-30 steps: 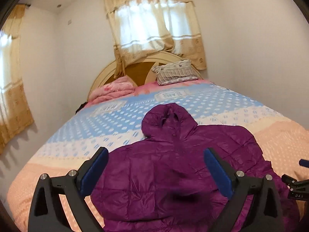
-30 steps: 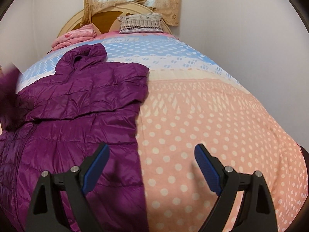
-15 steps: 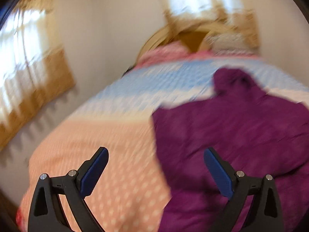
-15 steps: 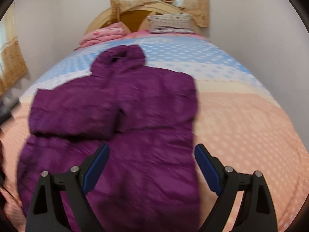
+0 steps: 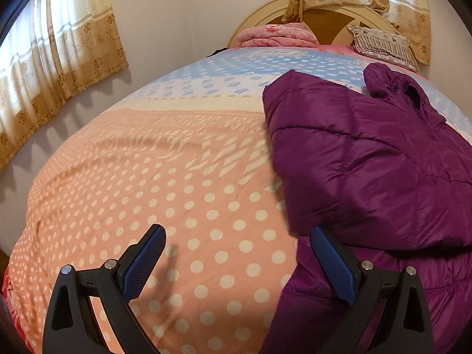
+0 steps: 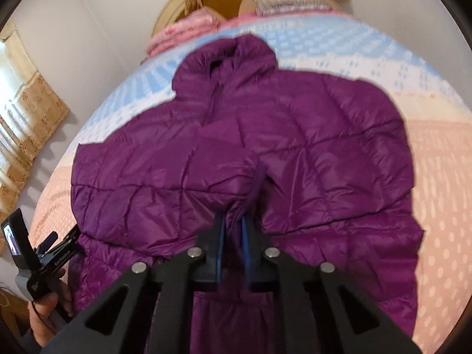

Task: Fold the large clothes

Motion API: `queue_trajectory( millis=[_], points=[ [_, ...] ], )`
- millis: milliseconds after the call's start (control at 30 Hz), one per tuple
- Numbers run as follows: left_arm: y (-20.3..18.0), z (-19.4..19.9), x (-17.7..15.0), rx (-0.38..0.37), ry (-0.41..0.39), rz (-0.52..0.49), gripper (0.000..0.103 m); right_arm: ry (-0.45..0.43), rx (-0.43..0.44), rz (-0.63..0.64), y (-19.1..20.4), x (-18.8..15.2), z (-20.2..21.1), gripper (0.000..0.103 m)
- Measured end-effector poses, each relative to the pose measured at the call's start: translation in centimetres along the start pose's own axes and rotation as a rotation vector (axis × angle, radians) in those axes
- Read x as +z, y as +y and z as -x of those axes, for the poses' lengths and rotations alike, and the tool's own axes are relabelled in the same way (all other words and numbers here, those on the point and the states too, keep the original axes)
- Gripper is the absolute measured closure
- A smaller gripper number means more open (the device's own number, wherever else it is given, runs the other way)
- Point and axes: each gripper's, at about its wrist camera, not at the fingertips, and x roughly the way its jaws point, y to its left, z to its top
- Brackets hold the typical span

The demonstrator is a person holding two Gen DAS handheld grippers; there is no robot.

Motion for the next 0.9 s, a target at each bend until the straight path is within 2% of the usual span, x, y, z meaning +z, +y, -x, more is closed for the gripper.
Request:
queue_trajectory(
  millis=[67,233,333,467,500,567,667,733,767,833,900],
  points=[
    [0.1,-0.2,0.0,0.004,0.009,-0.002,0.004,-0.076,-0.028,0.016,-0.1,-0.2,2.4,0.093],
    [0.3,-0.4,-0.2,0.008,0.017,0.003,0.004,-0.180,-0.094,0.009,-1.9,-0.8,6.8,0.094],
    [0.2,-0.5,-0.2,0.013,0.022,-0.003,0.004,-0.181,-0.152,-0.010,-3.6,-1.5,7.4,0.094],
    [0.1,-0.5,-0.2,0.015,0.033,-0.020,0.004,-0.123,-0.228,-0.081,-6.5,-2.3,5.5,0.092],
    [0.1,-0.5,-0.2,0.015,0.034,-0.024,0.004,-0.096,-0.228,-0.089,-6.9,-2.5,4.9,0.088],
    [0.0,-0.3,0.1,0.015,0.040,-0.034,0.004,-0.075,-0.242,-0.091,-7.3,-2.9,4.3,0.087],
    [0.4,0.6,1.4,0.011,0.029,-0.017,0.004,-0.069,-0.278,-0.088,-7.5,-3.1,4.5,0.076],
    [0.4,1.5,3.0,-0.018,0.004,0.007,0.004,-0.064,-0.295,-0.092,-7.6,-2.9,5.1,0.062],
    [0.2,2.0,3.9,-0.031,-0.011,0.011,0.004,-0.078,-0.307,-0.096,-7.6,-2.8,5.8,0.050],
    [-0.8,2.8,5.8,-0.050,-0.052,0.008,0.004,-0.132,-0.378,-0.102,-7.1,-2.3,7.4,0.048],
    [-2.2,3.4,7.3,-0.079,-0.085,0.003,0.004,-0.184,-0.393,-0.118,-6.2,-1.7,8.8,0.047]
  ],
)
